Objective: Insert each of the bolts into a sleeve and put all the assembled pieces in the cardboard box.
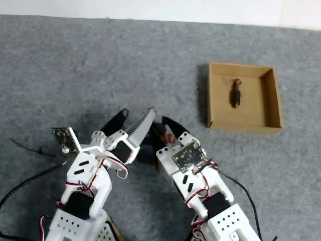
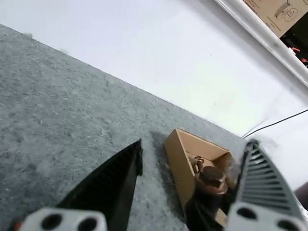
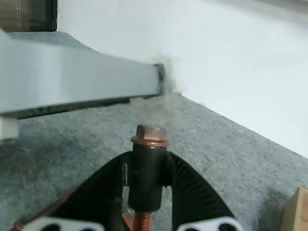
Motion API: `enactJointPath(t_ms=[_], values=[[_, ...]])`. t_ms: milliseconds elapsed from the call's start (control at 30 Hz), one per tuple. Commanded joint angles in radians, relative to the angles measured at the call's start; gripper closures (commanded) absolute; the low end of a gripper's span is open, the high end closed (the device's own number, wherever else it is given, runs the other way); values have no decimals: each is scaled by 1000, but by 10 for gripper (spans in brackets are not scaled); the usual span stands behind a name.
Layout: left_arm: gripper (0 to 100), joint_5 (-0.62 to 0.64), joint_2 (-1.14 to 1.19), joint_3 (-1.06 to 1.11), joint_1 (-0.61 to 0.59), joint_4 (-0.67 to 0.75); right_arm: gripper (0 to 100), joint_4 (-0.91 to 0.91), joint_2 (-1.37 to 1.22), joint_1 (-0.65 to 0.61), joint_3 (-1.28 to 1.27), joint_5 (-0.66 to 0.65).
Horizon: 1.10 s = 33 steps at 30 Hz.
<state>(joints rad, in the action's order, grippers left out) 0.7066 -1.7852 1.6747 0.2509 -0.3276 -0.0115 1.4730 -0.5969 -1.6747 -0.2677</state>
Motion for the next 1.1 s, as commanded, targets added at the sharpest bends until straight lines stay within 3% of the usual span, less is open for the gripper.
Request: enactJointPath(t_ms=[0, 133, 300, 433, 733, 833, 967, 1067], values=[[692, 3, -7, -21, -45, -3, 993, -2, 5, 13, -156, -8], [755, 3, -7, -21, -85, 26, 993, -2, 5, 31, -156, -6], [1000, 2, -7, -10, -142, 92, 993, -4, 5, 45, -156, -6], [976, -15, -7, -10, -189, 94, 993, -4, 5, 59, -156, -6], [995, -456, -5, 16, -272, 54, 993, -12, 5, 196, -154, 0], [995, -578, -7, 12, -277, -11, 993, -12, 5, 234, -122, 0], [995, -858, -7, -48, -323, -178, 993, -12, -2, 334, -53, 21], [995, -893, -7, -58, -311, -230, 993, -8, -16, 420, 35, 91]])
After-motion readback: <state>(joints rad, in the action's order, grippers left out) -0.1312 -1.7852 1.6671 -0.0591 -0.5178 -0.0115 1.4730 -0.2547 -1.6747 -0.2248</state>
